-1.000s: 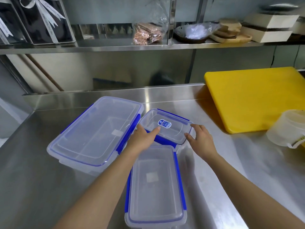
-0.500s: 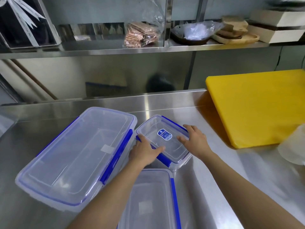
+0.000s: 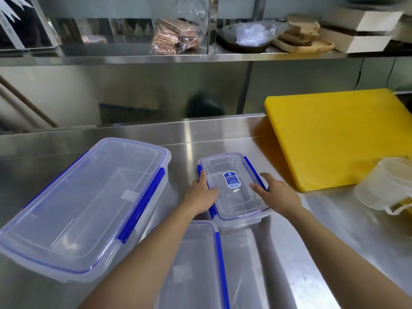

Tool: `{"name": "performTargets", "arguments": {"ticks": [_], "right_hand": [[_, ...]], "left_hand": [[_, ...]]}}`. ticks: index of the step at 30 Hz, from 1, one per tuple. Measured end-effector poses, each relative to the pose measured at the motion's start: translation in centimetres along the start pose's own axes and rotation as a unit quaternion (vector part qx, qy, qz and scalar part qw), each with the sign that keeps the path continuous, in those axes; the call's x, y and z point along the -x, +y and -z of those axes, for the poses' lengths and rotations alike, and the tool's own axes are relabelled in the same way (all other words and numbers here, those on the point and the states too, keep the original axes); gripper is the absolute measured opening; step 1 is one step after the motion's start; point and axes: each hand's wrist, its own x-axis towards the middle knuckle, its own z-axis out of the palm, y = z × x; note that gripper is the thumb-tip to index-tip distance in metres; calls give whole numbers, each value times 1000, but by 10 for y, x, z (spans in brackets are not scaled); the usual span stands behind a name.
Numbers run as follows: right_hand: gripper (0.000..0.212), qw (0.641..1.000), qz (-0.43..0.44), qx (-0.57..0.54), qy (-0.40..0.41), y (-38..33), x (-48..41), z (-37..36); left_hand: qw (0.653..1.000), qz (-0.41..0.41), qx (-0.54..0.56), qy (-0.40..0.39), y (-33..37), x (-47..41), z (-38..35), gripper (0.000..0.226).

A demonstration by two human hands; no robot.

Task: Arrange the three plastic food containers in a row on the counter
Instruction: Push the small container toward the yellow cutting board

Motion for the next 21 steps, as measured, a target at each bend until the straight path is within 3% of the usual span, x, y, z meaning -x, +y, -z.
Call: {"name": "performTargets", "arguments": {"ticks": [3,5,7,11,14,17,21], "right_hand": [[57,995,27,46,90,-14,3,7],[50,990,44,-20,134,-35,6,13],[43,983,76,-104,129,-65,11,17],[43,954,121,-274,6,-138,30,4],[55,922,106,-349,-129,-194,46,-25],[57,898,87,-389,-187,-216,53,-50],[60,891,93,-399,-196,-231,57,-77]], "left_hand": [[997,-46,-48,36,4,5,13,40],[994,-60,-48,72,9,12,33,38],[988,-56,-52,131,8,17,62,42],[961,-44,-106,252,-26,29,129,38],[917,7,-229,327,-74,46,174,45],[897,65,-287,329,-109,57,195,50],[915,183,-239,268,-160,82,210,69]]}}
